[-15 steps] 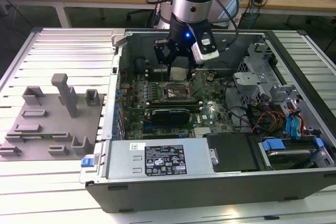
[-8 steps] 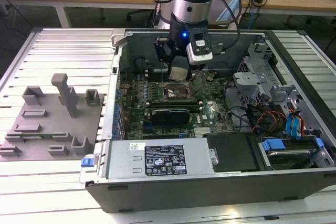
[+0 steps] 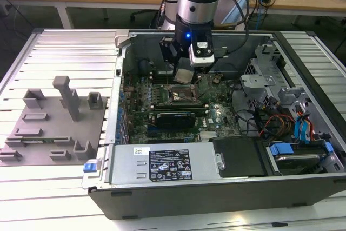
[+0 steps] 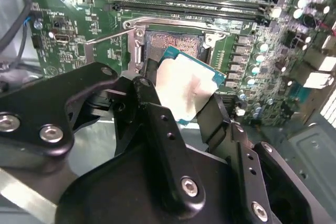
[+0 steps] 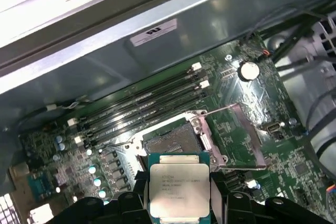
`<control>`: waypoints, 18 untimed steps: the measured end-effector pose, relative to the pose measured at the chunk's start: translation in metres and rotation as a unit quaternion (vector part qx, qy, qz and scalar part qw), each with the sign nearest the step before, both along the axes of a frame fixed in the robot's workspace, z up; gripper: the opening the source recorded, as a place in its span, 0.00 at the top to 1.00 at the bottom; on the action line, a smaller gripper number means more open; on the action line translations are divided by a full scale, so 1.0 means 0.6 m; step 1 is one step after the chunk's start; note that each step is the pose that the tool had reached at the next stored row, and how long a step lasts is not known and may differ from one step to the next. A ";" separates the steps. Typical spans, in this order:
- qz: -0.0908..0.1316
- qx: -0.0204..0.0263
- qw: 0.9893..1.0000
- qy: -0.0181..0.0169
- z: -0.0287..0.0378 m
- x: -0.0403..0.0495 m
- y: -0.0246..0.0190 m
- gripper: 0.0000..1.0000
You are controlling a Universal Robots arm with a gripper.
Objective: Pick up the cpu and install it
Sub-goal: 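Place the cpu into insertion slot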
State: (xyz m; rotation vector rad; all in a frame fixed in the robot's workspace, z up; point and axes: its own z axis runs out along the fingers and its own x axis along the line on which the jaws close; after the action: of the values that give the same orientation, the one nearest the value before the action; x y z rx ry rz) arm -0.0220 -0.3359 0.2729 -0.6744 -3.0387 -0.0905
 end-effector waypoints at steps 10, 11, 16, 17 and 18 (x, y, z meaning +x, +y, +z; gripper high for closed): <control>-0.098 0.000 0.995 0.000 -0.001 0.000 0.0000 0.45; -0.110 0.000 0.994 0.000 -0.001 0.000 0.0000 0.45; -0.152 0.000 0.988 0.000 -0.001 0.000 0.0000 0.45; -0.159 0.000 0.987 0.000 -0.001 0.000 0.0000 0.45; -0.167 0.000 0.986 0.000 -0.001 0.000 0.0000 0.45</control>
State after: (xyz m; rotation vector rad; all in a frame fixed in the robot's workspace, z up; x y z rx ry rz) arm -0.0220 -0.3359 0.2724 -1.1765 -2.8925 -0.0968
